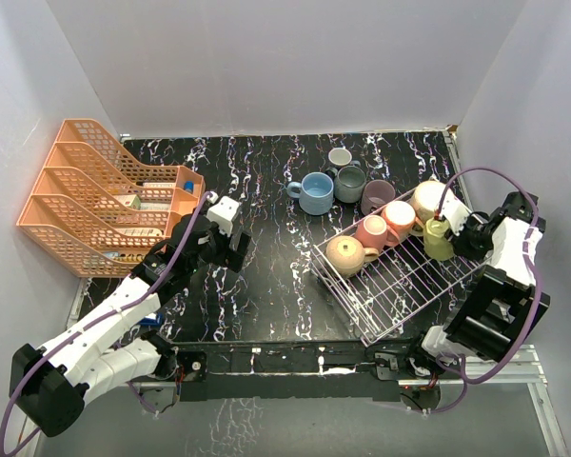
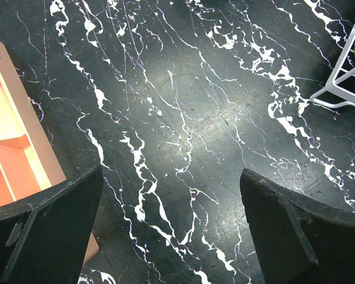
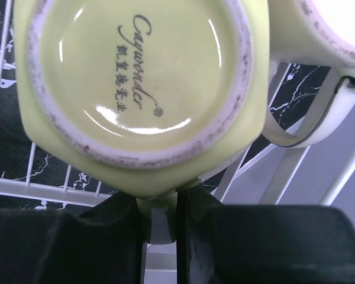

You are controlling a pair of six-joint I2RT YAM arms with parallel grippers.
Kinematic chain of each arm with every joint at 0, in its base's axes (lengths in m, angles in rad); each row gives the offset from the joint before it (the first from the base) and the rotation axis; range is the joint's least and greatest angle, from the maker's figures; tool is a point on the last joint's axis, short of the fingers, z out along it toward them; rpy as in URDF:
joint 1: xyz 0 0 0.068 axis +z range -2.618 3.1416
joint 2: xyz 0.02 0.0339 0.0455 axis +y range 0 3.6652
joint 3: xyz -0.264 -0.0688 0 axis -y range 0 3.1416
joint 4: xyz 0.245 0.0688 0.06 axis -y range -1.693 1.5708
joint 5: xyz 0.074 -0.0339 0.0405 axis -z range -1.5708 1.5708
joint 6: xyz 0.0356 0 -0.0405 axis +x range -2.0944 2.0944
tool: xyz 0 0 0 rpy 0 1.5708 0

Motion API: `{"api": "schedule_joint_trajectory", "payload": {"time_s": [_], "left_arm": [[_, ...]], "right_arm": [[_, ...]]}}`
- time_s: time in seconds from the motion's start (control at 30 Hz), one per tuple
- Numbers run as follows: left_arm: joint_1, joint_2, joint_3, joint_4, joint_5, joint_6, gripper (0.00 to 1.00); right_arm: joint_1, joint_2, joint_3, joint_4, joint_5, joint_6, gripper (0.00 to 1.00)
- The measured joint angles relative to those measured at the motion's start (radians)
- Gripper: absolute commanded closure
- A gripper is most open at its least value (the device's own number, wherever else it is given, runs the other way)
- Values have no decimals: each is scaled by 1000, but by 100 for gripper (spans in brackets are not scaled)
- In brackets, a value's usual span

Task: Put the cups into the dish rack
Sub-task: Turn the cup upside down in the dish rack.

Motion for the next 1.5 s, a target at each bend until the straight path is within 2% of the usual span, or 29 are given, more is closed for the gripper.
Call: {"api": "schedule_joint_trajectory", "payload": {"time_s": [0.17, 0.27, 0.33, 0.43, 0.73, 1.0, 1.2, 1.5], "left_arm": [[0, 0, 0, 0, 0, 1, 3], [0, 0, -2, 0, -1, 0, 3], [0, 0, -2, 0, -1, 0, 3], [0, 2, -2, 0, -1, 1, 3], [0, 3, -3, 0, -1, 0, 3], [0, 4, -3, 0, -1, 1, 3], [0, 4, -3, 0, -1, 1, 3], [0, 4, -3, 0, -1, 1, 3]], "right_arm": [[-4, 17, 0, 28, 12, 8, 80], [-4, 20, 0, 39, 11, 22, 65], [-4, 20, -3, 52, 14, 32, 61], [-5, 20, -15, 90, 26, 42, 58], [-10, 16, -33, 166, 66, 102, 58], [-11, -69, -33, 222, 99, 188, 42], [-11, -176, -32, 165, 77, 170, 39], [-11, -280, 78, -63, -56, 116, 32]]}}
